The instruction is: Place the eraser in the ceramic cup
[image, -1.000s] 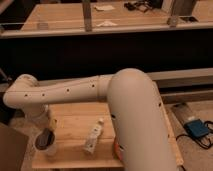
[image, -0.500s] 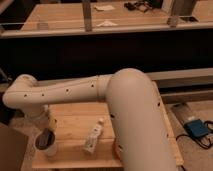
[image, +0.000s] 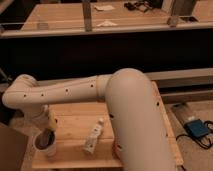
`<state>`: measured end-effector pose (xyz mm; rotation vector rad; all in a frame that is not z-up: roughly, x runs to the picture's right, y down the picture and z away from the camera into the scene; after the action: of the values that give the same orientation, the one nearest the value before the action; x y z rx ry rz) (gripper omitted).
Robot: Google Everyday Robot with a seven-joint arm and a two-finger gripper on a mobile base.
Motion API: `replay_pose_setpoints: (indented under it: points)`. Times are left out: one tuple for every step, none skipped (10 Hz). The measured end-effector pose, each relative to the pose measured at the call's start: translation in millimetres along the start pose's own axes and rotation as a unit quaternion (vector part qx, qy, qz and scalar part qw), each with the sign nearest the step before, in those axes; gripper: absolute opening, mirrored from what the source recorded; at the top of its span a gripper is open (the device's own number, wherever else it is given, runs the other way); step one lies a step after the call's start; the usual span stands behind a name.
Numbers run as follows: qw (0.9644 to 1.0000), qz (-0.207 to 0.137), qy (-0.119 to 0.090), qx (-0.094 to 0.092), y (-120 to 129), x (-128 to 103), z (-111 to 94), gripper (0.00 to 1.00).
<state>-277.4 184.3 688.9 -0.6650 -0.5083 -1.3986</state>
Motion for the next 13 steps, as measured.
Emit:
replay_pose_setpoints:
  points:
    - [1.0000,0.000,0.001,-0.001,-0.2,0.1,0.3,0.58]
    - [1.0000,-0.001,0.001,-0.001,-0.4,0.0,0.6,0.57]
    - [1.0000,-0.001,0.001,-0.002,-0.7,0.1,0.6,0.48]
    - [1.0000,-0.001,0.002,-0.002,-0.8,0.3,0.8,0.39]
    - [1.0000,-0.001,0.002,-0.003,-1.2,0.3,0.7,0.37]
    - [1.0000,-0.001,0.002,-0.004,-1.1,0.6,1.2,0.39]
    - [1.0000,-0.002,0.002,-0.004,-1.5,0.4,1.2,0.49]
    - [1.0000,-0.002,0.002,-0.005,-1.6,0.7,1.2,0.59]
    - [1.0000,-0.003,0.002,-0.005,-1.8,0.7,1.3,0.68]
    - [1.0000,-0.004,0.002,-0.006,-1.9,0.6,1.3,0.75]
    - [1.0000,-0.004,0.003,-0.007,-1.9,1.0,1.3,0.77]
    - [1.0000,-0.004,0.003,-0.007,-2.2,1.0,1.1,0.77]
    - [1.0000,-0.004,0.003,-0.007,-2.5,1.0,0.9,0.73]
